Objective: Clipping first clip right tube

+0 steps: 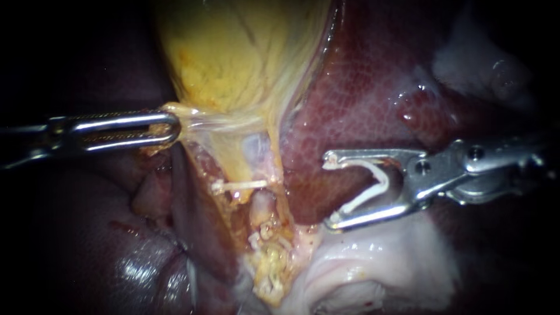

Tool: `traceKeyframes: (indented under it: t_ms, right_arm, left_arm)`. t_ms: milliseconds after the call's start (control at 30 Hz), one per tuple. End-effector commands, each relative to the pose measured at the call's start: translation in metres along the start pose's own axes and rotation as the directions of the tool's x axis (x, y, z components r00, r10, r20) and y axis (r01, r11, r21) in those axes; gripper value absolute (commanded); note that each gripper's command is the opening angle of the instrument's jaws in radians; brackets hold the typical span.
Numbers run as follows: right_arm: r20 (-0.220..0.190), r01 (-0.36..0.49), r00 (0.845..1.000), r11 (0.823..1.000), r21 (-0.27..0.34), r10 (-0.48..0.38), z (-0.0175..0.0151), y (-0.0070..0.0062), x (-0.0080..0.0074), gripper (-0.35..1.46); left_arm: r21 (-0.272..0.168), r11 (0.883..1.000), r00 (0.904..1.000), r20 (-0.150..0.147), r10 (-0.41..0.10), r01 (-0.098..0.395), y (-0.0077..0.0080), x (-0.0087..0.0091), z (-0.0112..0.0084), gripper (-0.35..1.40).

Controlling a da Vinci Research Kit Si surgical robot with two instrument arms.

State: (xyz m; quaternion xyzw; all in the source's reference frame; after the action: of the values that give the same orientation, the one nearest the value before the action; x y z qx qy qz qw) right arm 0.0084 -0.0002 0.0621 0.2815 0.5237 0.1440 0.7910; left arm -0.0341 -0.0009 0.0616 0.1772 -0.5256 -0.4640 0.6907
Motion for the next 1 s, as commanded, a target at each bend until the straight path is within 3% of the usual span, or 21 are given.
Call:
traceKeyframes:
  t_ms: [33, 400, 1000]
  right_arm:
    - [0.006, -0.002, 1.000, 1.000, 0.000, 0.002, 0.0005, 0.0002, -0.0005, 0.60]
    - [0.048, -0.040, 0.998, 0.999, 0.009, 0.040, 0.0049, 0.0025, -0.0045, 0.60]
    - [0.075, -0.049, 0.996, 0.999, 0.004, 0.048, 0.0060, 0.0052, -0.0062, 0.60]
  left_arm:
    - [0.000, 1.000, 1.0000, 0.000, 0.001, -0.001, 0.0001, 0.0001, 0.0000, -0.35]
    - [-0.001, 1.000, 1.0000, 0.000, 0.001, -0.001, 0.0000, 0.0002, 0.0000, -0.35]
    - [-0.004, 1.000, 1.0000, 0.001, 0.002, -0.002, -0.0004, 0.0003, -0.0003, -0.35]
